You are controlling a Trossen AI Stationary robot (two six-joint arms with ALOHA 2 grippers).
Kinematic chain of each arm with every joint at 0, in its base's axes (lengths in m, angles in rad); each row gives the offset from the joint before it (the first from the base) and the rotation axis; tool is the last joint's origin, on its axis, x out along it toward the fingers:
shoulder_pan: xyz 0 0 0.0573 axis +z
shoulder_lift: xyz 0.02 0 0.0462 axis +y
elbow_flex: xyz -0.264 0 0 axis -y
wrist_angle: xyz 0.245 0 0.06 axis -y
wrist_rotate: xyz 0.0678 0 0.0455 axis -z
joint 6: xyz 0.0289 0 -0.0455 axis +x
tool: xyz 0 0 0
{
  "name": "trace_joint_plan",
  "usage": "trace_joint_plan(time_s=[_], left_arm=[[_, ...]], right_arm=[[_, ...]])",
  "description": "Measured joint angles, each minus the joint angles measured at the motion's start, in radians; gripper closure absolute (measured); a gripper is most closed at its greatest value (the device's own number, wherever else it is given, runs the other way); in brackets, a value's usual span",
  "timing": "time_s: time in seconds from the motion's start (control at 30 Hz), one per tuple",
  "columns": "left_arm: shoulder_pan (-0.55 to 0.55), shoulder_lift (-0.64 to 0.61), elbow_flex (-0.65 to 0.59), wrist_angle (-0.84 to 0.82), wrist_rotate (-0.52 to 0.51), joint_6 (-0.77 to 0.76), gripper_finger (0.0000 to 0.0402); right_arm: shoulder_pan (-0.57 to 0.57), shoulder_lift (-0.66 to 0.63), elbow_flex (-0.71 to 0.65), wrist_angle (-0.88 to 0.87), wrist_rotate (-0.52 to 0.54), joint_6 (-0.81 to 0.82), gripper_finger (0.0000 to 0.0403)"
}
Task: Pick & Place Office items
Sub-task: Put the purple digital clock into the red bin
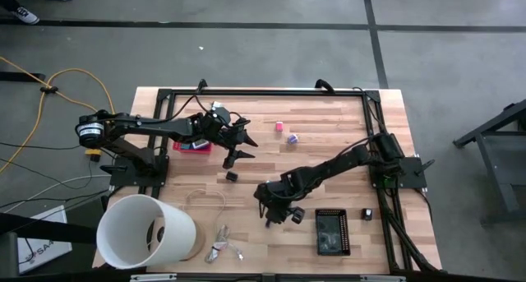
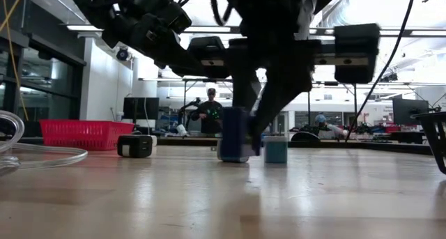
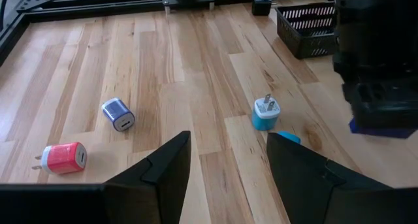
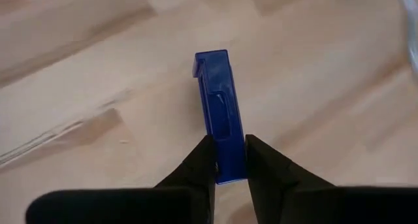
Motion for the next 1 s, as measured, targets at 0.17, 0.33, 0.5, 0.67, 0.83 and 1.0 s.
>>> trace_joint_plan(time_s=[0.17, 0.33, 0.5, 0.67, 0.83, 1.0], left_arm=[[0.000, 0.000, 0.000, 0.003, 0.000, 0.000, 0.0208], [0.000, 0.000, 0.000, 0.004, 0.000, 0.000, 0.0208], [0.000, 0.000, 0.000, 0.004, 0.000, 0.000, 0.0208], [0.000, 0.000, 0.000, 0.010, 0.000, 0.000, 0.0208], [0.000, 0.000, 0.000, 0.020, 0.000, 0.000, 0.0208], [0.000, 0.000, 0.000, 0.023, 0.000, 0.000, 0.0208]], right_arm=[[-0.010, -0.017, 0.000, -0.007, 0.082, 0.135, 0.0349], [-0.011, -0.059, 0.000, -0.011, 0.179, 0.238, 0.0349], [-0.011, -0.117, 0.000, -0.013, 0.260, 0.330, 0.0348], [-0.020, -0.165, 0.000, -0.066, 0.329, 0.444, 0.0348], [-0.062, -0.197, 0.001, -0.162, 0.339, 0.568, 0.0348], [-0.107, -0.198, 0.001, -0.204, 0.348, 0.609, 0.0347]])
